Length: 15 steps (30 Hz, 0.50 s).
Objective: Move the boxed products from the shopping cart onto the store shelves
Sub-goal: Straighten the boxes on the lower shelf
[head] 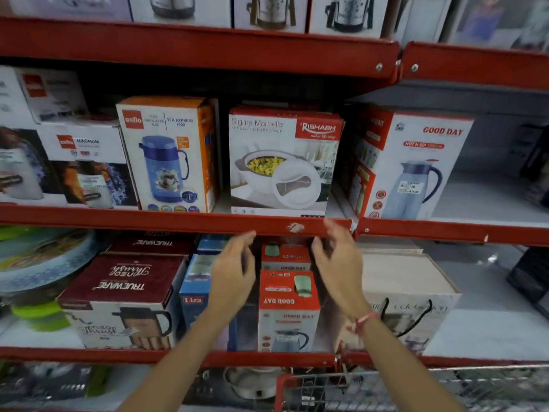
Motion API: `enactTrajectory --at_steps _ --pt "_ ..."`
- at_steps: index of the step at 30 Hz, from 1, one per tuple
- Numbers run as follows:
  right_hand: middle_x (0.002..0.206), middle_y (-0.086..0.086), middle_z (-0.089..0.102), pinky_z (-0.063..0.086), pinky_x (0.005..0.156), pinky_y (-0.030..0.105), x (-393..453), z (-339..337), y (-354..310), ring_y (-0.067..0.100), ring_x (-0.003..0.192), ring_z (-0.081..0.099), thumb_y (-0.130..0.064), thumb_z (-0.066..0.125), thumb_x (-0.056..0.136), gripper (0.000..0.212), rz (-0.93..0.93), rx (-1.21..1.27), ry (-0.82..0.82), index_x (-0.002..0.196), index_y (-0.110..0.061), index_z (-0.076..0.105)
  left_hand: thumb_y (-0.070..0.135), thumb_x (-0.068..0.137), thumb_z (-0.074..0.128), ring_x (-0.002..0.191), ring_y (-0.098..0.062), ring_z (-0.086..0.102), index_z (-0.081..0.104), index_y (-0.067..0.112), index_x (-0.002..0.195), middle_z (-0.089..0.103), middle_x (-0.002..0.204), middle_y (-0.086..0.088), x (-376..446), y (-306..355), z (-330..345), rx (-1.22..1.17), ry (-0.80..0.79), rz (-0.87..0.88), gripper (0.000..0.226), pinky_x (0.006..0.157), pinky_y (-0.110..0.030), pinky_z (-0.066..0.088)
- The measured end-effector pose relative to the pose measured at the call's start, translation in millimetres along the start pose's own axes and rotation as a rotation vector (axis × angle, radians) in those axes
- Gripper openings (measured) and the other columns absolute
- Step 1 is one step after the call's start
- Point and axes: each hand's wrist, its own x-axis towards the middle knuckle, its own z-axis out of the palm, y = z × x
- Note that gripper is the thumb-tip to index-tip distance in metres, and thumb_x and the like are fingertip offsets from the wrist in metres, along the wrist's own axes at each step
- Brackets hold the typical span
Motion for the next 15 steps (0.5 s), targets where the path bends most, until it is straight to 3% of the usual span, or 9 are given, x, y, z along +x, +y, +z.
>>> enactTrajectory --at_steps 3,5,6,8,10,12,13,15 --pt "0.153 0.001 0.032 0.029 0.113 0.035 55.2 -16.2 -19.9 0.018 0.137 0.035 -0.024 0.061 0.089 0.07 0.028 0.162 0.022 0.148 -0.02 0.022 0.009 0.092 0.047 0.113 -0.024 0.055 0.038 0.009 0.136 0.049 0.136 -0.011 58.5 11.3 -13.8 0.009 0.125 0.006 0.045 0.096 -0.036 0.047" --pt "0.159 0.002 0.018 0.023 0.115 0.035 81.7 -15.8 -19.5 0.02 0.143 0.025 -0.022 0.065 0.087 0.091 0.073 0.195 -0.086 0.151 -0.023 0.001 0.012 0.094 0.044 0.128 -0.03 0.042 0.017 0.005 0.146 0.029 0.149 -0.016 84.7 13.6 -14.0 0.076 0.048 -0.133 0.059 0.105 -0.038 0.038" --pt "0.158 0.005 0.022 0.03 0.114 0.038 90.5 -14.5 -18.4 0.025 0.14 0.033 -0.022 0.066 0.085 0.099 0.098 0.198 -0.154 0.15 -0.026 -0.009 0.013 0.094 0.042 0.132 -0.033 0.036 0.006 0.003 0.147 0.024 0.152 -0.019 92.7 12.3 -12.2 0.11 -0.037 -0.212 0.064 0.108 -0.04 0.035" --pt "0.14 0.018 0.05 0.049 0.095 0.041 96.6 -9.7 -15.7 0.032 0.111 0.061 -0.021 0.066 0.085 0.106 0.134 0.142 -0.26 0.146 -0.033 -0.02 0.015 0.094 0.039 0.115 -0.039 0.051 -0.007 0.005 0.147 0.037 0.142 -0.026 100.3 9.1 -8.9 0.16 -0.188 -0.325 0.071 0.099 -0.045 0.043" --pt "0.119 0.02 0.064 0.052 0.077 0.037 93.4 -6.6 -12.5 0.028 0.085 0.065 -0.019 0.065 0.085 0.105 0.097 0.085 -0.287 0.146 -0.037 -0.02 0.017 0.094 0.04 0.1 -0.039 0.057 -0.007 0.012 0.148 0.05 0.128 -0.024 99.3 10.5 -8.9 0.201 -0.24 -0.347 0.071 0.091 -0.051 0.047" --pt "0.131 0.014 0.057 0.046 0.07 0.028 85.7 -7.5 -9.4 0.015 0.077 0.058 -0.021 0.065 0.085 0.102 0.044 0.062 -0.248 0.147 -0.037 -0.015 0.017 0.095 0.04 0.102 -0.038 0.056 -0.001 0.016 0.148 0.045 0.132 -0.023 94.6 12.3 -9.6 0.215 -0.211 -0.329 0.067 0.088 -0.049 0.048" --pt "0.137 0.012 0.053 0.046 0.071 0.027 82.9 -9.0 -7.9 0.013 0.079 0.058 -0.023 0.065 0.086 0.1 0.026 0.062 -0.231 0.148 -0.035 -0.012 0.016 0.095 0.04 0.102 -0.038 0.056 0.001 0.016 0.148 0.04 0.137 -0.023 93.0 12.2 -10.7 0.209 -0.184 -0.33 0.066 0.086 -0.045 0.048" --pt "0.141 0.013 0.05 0.05 0.084 0.034 78.6 -11.5 -5.6 0.024 0.098 0.062 -0.028 0.066 0.086 0.097 0.009 0.04 -0.198 0.15 -0.031 -0.007 0.014 0.095 0.039 0.105 -0.038 0.056 0.004 0.014 0.148 0.034 0.144 -0.022 89.7 13.3 -16.1 0.204 -0.153 -0.334 0.064 0.087 -0.043 0.046"
